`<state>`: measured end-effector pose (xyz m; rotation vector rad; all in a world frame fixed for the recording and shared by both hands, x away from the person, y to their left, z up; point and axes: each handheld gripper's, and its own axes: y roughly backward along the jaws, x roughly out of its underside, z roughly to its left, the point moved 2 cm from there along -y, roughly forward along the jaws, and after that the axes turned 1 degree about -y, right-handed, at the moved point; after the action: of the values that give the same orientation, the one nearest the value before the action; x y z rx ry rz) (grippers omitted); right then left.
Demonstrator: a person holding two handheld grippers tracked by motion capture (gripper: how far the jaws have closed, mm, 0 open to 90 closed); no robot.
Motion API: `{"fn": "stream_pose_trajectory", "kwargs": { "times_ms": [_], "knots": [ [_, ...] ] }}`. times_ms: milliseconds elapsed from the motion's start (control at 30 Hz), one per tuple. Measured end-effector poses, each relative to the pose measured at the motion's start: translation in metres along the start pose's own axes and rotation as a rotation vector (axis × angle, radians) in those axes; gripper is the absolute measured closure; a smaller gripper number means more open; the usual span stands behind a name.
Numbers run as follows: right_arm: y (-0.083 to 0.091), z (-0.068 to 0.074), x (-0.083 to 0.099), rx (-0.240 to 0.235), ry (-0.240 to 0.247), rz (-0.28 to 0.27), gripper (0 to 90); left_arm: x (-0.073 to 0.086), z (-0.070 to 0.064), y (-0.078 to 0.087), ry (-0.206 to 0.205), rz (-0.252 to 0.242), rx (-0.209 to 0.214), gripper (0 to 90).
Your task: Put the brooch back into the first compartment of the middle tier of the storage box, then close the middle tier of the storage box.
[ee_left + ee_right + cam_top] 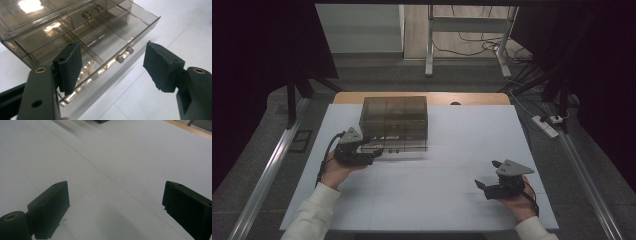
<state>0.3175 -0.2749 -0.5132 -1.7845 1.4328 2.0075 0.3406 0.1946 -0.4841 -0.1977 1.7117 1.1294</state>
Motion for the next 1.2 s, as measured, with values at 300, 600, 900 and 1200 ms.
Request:
{"fn": "stream_pose_trajectory", "kwargs": {
  "times_ms": [300, 600, 900, 1200],
  "knots": [
    [0.000, 0.000, 0.000, 0.002, -0.001, 0.000, 7.1, 0.003, -0.006, 0.003, -0.018, 0.010, 0.012, 30.2],
    [-0.001, 0.000, 0.000, 0.001, -0.001, 0.003, 7.2, 0.005, -0.012, 0.004, -0.025, 0.016, 0.022, 29.6],
    [-0.001, 0.000, 0.000, 0.001, -0.001, 0.003, 7.2, 0.007, -0.017, 0.003, -0.039, 0.026, 0.028, 29.6],
    [-0.001, 0.000, 0.000, 0.002, 0.000, 0.001, 7.2, 0.011, -0.023, -0.003, -0.048, 0.045, 0.034, 29.9]
  ]
}}
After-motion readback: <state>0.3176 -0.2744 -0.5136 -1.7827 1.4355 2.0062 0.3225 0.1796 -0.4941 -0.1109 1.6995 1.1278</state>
